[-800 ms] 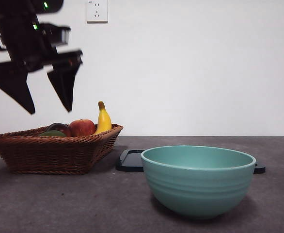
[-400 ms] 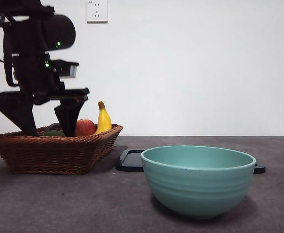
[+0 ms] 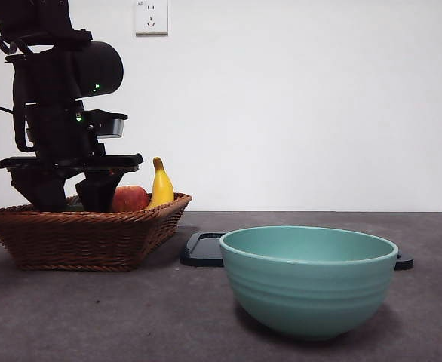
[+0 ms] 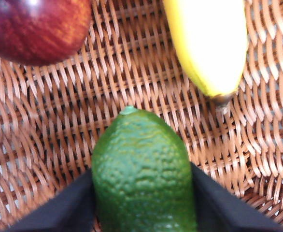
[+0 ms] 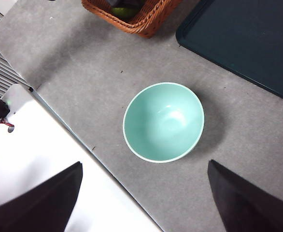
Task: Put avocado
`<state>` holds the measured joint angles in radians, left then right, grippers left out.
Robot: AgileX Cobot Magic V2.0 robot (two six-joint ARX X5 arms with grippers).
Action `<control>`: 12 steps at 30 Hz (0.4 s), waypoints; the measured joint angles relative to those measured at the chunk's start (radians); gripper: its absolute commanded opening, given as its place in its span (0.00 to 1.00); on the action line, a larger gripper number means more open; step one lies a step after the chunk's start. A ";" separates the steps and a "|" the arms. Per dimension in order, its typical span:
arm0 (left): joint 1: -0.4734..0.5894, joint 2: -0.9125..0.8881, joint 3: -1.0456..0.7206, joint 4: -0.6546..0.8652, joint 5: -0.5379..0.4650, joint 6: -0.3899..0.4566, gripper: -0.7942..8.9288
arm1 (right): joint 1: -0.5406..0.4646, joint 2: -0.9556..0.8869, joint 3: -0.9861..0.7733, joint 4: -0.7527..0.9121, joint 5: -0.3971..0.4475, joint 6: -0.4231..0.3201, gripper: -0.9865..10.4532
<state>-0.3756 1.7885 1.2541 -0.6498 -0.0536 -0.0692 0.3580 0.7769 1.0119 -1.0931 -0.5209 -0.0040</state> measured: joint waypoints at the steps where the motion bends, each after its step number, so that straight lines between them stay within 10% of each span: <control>1: 0.000 0.000 0.000 0.000 0.000 0.000 0.20 | 0.000 0.000 0.000 0.001 0.000 0.000 0.45; 12: -0.023 -0.093 0.031 -0.027 0.010 0.000 0.20 | 0.000 0.000 0.000 0.003 0.001 0.000 0.45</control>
<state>-0.3988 1.6955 1.2850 -0.6765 -0.0433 -0.0689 0.3580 0.7769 1.0119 -1.0901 -0.5201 -0.0040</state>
